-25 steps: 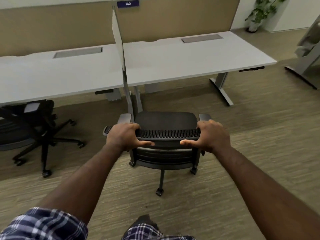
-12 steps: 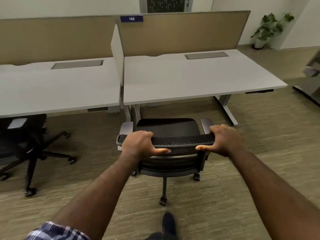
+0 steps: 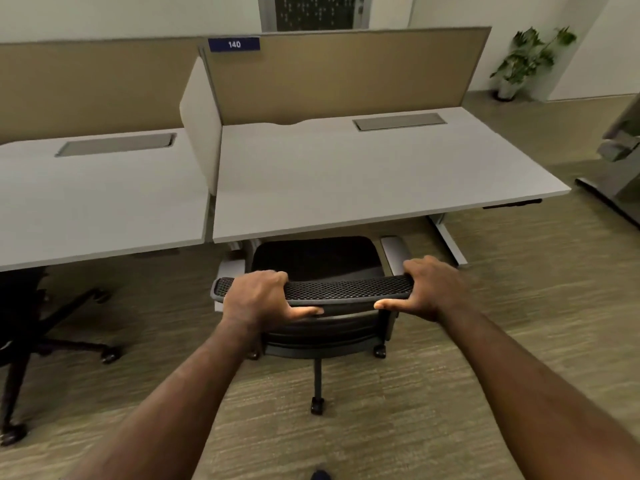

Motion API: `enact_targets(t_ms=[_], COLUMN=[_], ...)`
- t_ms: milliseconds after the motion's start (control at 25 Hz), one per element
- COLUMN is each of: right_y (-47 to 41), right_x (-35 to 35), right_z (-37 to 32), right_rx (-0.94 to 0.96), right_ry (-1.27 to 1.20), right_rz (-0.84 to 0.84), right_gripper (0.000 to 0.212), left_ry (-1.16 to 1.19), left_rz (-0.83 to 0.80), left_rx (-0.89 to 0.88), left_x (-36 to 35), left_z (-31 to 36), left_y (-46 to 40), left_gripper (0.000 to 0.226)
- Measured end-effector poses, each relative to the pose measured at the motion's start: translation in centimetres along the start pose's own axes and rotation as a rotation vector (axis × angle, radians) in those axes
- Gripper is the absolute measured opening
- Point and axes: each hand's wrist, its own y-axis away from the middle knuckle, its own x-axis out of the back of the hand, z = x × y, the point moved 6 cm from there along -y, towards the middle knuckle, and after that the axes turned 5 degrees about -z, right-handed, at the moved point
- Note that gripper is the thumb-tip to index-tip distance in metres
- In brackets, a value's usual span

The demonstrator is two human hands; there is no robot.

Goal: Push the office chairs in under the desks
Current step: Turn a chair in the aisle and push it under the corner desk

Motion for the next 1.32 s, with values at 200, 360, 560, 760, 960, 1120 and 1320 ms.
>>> enact_targets(t_ms=[200,360,560,760,960,1120,1320], right_y=[-3.3,-5.8,-8.2,-10.2,-12.4,-14.1,-16.0], right_x=[-0.1,0.3,0.4,0.5,1.1,1.1,1.5], right_z=[2.1,4.5,7.1,11.2,15.8,18.9,23.8], right_rx=[-0.001,-0.037,-0.024,-0.012,0.006,0.031,0.054], right_ry=[-0.004,-0.025,-0.024,-0.038,-0.018,-0.034,-0.034], right_rz=[0.027,0.040,0.028,0.028,0.037,0.036,0.069], right_gripper=[0.088,0.089,0.088,0.088,0.095,0.096,0.093], left_ry=[-0.004,-0.019,-0.043,-0.044,-0.062,-0.074,-0.050], left_rz=[0.005,0.005,-0.016,-0.019,0.012,0.044,0.089], left_rx=[0.007,-0.006,-0.002,0.001,0.014,0.028,0.033], left_x=[-0.2,-0.5,-0.8,-1.0,-1.3,-2.2,-2.8], left_z=[0.2,0.9,2.2,4.7,7.9,9.5,13.1], left_y=[-3.8,-7.4,-10.9,-14.5,-17.9,-20.6,-24.2], left_gripper=[0.078,0.076,0.082,0.092,0.087,0.093,0.092])
